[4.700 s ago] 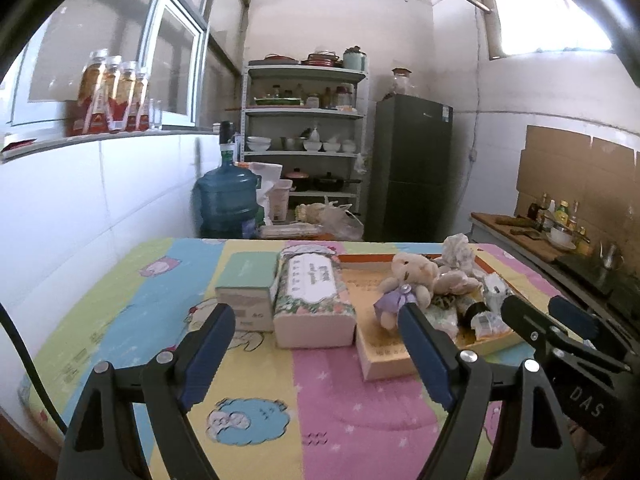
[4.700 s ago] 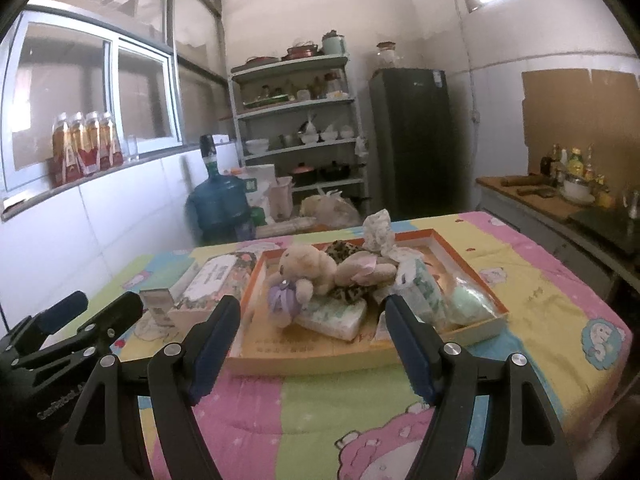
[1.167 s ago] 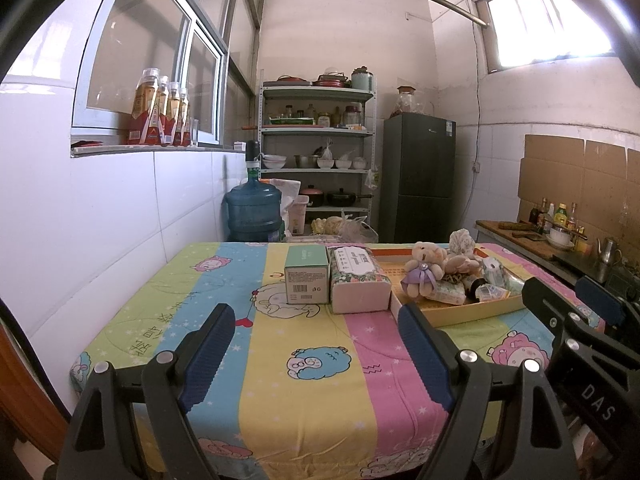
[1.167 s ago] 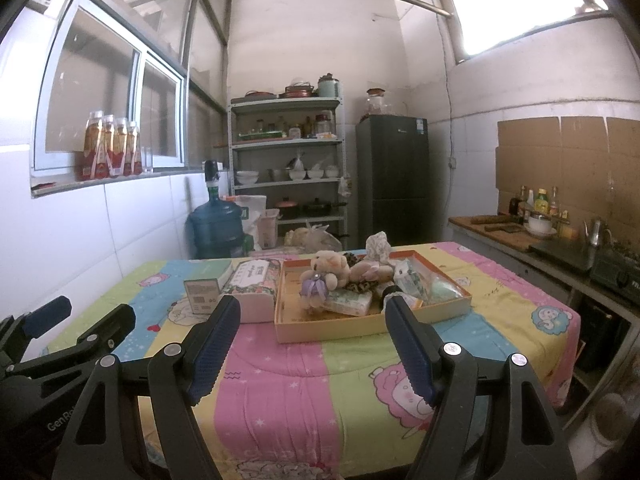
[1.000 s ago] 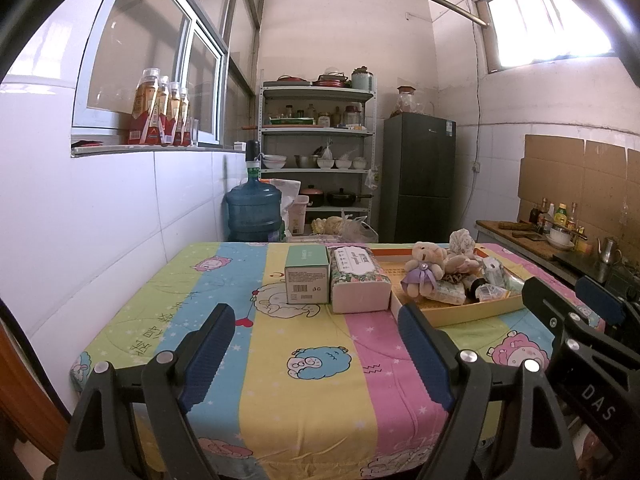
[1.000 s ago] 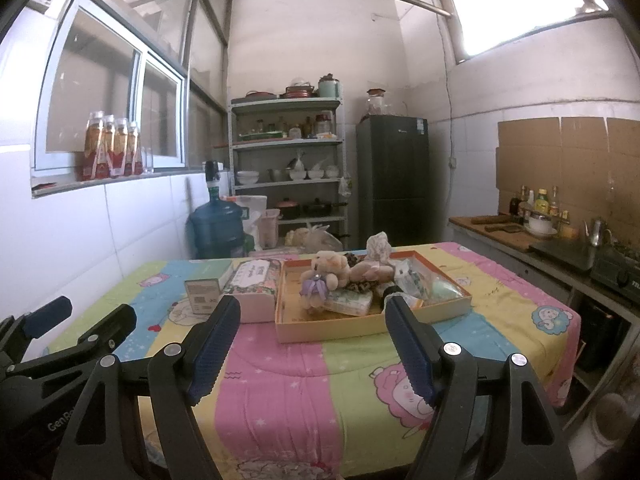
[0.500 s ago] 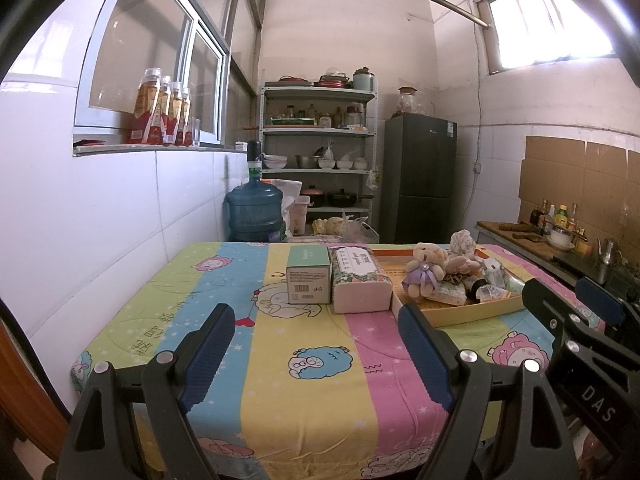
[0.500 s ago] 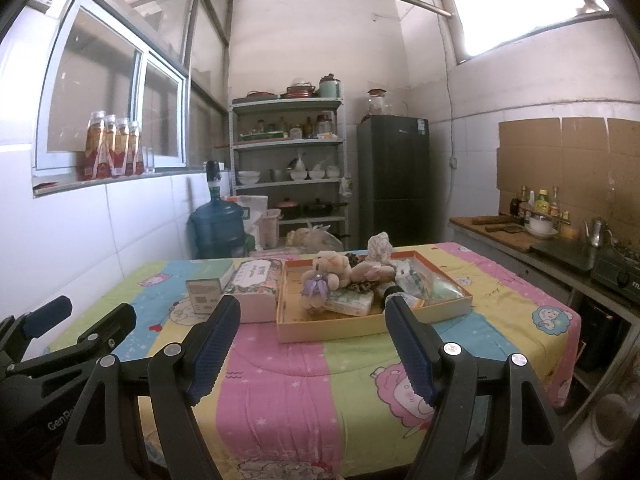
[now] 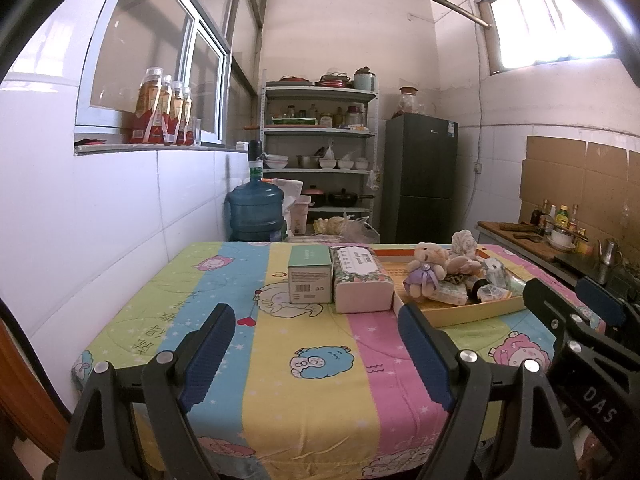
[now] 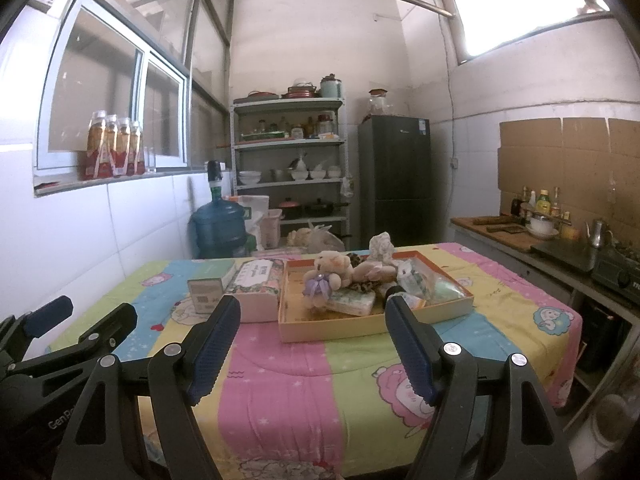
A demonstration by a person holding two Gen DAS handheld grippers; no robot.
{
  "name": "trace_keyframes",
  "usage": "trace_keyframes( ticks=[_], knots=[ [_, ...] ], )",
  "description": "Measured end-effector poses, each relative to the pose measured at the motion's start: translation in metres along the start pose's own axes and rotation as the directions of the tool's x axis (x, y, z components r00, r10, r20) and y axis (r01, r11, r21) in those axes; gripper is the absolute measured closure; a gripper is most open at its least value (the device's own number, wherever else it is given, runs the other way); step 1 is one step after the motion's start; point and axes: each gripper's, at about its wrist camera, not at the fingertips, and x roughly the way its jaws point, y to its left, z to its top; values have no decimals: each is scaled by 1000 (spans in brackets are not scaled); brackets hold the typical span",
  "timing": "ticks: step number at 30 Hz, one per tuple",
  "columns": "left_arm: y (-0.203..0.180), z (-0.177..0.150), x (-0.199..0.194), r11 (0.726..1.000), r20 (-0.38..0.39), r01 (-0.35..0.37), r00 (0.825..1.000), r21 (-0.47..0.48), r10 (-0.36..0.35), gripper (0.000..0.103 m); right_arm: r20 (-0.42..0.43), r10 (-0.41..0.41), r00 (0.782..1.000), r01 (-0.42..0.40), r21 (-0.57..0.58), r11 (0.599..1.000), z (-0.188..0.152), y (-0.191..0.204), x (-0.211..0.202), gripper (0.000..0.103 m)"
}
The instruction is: Organize soft objects
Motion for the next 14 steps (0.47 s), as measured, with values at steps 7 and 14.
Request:
trace_keyframes(
  ticks=[7, 14],
  knots=[
    [5, 1, 2, 1000, -2, -16, 1000, -2, 16, 19, -1, -1, 1000, 1, 0, 1000, 0, 0, 0, 27],
    [3, 0, -1, 1000, 22, -12, 1000, 3, 12, 19, -4, 6, 1000, -6, 3, 1000, -1, 3, -1, 27]
  ],
)
